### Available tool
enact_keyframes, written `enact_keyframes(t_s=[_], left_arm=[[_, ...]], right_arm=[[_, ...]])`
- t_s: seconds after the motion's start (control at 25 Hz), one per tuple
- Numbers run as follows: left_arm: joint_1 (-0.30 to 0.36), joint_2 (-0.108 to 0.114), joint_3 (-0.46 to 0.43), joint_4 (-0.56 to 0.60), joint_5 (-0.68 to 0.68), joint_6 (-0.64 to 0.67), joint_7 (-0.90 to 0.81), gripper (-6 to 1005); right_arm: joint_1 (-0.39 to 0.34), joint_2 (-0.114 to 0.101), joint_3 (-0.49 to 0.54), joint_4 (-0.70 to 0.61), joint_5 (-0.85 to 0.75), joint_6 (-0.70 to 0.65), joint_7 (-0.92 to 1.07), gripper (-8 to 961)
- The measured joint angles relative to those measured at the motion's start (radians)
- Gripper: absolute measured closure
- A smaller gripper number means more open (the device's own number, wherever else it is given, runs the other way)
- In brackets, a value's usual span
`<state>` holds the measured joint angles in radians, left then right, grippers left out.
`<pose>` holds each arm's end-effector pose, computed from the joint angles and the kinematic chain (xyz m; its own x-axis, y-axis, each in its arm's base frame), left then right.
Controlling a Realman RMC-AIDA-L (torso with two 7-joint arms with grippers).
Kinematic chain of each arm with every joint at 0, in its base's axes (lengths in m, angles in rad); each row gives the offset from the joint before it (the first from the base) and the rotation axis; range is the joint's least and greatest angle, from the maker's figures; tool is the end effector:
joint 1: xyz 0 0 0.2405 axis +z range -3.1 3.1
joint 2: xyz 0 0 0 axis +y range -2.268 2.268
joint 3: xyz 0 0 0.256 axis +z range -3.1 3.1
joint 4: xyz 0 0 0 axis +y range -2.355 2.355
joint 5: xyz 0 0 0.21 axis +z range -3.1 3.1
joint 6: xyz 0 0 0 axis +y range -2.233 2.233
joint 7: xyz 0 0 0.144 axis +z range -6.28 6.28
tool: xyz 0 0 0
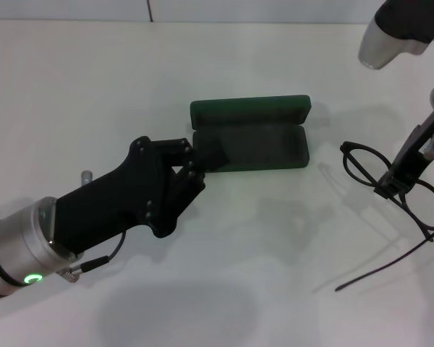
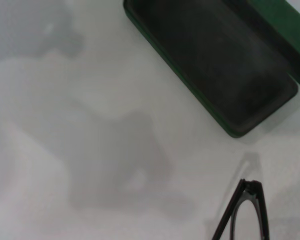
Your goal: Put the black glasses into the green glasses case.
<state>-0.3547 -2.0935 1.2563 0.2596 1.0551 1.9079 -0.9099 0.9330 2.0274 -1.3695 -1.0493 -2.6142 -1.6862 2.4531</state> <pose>-0.2365 0.2345 -0.0259 0.3421 0.1108 0.9331 0.3343 -0.9424 -0.0107 0.1375 0.3844 -0.0064 0.7340 -0.5026 0.4567 -0.4042 -0.8638 -0.3009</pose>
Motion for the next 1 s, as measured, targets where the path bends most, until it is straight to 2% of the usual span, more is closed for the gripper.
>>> enact_keyframes(t_s=[0.2,0.48,0.72,1.0], left_arm=[[-0.011,0.001,0.000,0.001,0.000,0.001,-0.006,961],[-0.038,0.001,0.001,-0.003,0.000,0.002,-0.012,961],[-0.038,0.001,0.000,-0.003,0.000,-0.005,-0.012,961],[-0.038,0.001,0.000,-0.004,0.000,-0.007,-0.008,960]], right_arm=[[-0.022,-0.001,-0.064,-0.007,-0.008,0.047,0.000,749],[-0.054,-0.001,-0.073,-0.009,-0.029,0.094,0.001,744],[-0.058,-0.001,-0.065,-0.012,-0.023,0.084,0.001,561],[-0.055,0.000,-0.069,-0.013,-0.020,0.081,0.002,622]])
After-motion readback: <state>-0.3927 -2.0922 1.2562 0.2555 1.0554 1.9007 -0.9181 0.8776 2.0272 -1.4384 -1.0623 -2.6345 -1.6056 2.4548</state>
